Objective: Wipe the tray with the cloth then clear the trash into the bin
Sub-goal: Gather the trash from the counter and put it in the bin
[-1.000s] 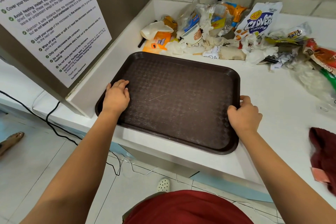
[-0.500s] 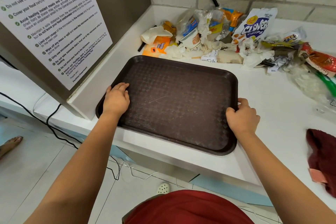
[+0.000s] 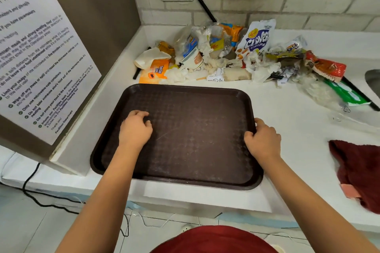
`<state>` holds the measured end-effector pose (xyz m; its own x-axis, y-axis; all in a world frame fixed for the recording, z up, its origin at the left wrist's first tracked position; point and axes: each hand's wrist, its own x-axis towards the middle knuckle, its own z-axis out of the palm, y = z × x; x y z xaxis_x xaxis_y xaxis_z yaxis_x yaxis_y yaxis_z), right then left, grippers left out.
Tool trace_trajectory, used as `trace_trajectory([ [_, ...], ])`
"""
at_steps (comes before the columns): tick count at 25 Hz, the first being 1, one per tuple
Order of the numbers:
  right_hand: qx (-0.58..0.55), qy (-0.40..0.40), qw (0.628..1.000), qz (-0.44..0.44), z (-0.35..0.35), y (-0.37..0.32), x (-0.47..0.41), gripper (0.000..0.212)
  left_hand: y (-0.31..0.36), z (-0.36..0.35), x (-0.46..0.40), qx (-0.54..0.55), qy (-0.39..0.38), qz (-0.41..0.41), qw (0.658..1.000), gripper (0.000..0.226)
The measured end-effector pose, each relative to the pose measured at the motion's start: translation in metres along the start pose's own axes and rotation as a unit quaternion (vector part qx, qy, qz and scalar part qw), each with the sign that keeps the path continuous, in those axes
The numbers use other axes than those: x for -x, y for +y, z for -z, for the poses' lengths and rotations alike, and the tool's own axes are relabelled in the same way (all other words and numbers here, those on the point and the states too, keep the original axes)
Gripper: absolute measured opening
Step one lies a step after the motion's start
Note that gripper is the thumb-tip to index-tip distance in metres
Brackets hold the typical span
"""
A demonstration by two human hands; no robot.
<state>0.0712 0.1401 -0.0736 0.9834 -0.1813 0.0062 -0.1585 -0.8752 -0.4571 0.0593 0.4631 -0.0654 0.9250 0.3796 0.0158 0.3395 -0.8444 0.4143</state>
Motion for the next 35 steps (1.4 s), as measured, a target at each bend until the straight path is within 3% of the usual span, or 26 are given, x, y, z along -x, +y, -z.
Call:
trace_trajectory([
  [7,0.002,-0.026,0.999,-0.02,0.006,-0.004,-0.005,0.056,0.034,0.002,-0.044,0.105,-0.028,-0.058,0.992,0.031],
  [13,-0.029,0.004,0.999,-0.045,0.015,-0.014,-0.026,0.039,0.061,0.006,-0.106,0.118,-0.012,-0.066,0.991,0.02],
  [19,-0.096,0.009,0.995,0.033,0.025,-0.033,-0.093,0.029,0.064,-0.005,-0.17,0.004,-0.14,-0.098,0.985,0.025],
  [21,-0.097,0.004,0.994,0.059,0.029,-0.043,-0.122,0.029,0.063,-0.005,-0.18,0.032,-0.174,-0.1,0.979,0.025],
  [23,-0.08,-0.004,0.994,0.077,0.027,-0.051,-0.146,0.032,0.066,-0.004,-0.183,0.084,-0.154,-0.103,0.979,0.022],
  [27,0.022,-0.017,0.993,0.117,0.011,-0.065,-0.187,0.045,0.073,-0.004,-0.187,0.167,0.002,-0.115,0.979,0.035],
  [28,0.061,-0.028,0.989,0.13,0.005,-0.067,-0.195,0.051,0.075,-0.006,-0.188,0.165,0.002,-0.133,0.977,0.042],
  [31,0.14,-0.058,0.979,0.135,-0.008,-0.07,-0.213,0.063,0.081,-0.017,-0.198,0.079,-0.098,-0.181,0.975,0.054],
  [33,0.161,-0.064,0.978,0.112,-0.014,-0.073,-0.217,0.063,0.083,-0.024,-0.201,0.006,-0.152,-0.176,0.973,0.051],
  [35,0.18,-0.054,0.977,0.096,-0.017,-0.074,-0.217,0.057,0.086,-0.03,-0.201,-0.03,-0.15,-0.168,0.974,0.045],
])
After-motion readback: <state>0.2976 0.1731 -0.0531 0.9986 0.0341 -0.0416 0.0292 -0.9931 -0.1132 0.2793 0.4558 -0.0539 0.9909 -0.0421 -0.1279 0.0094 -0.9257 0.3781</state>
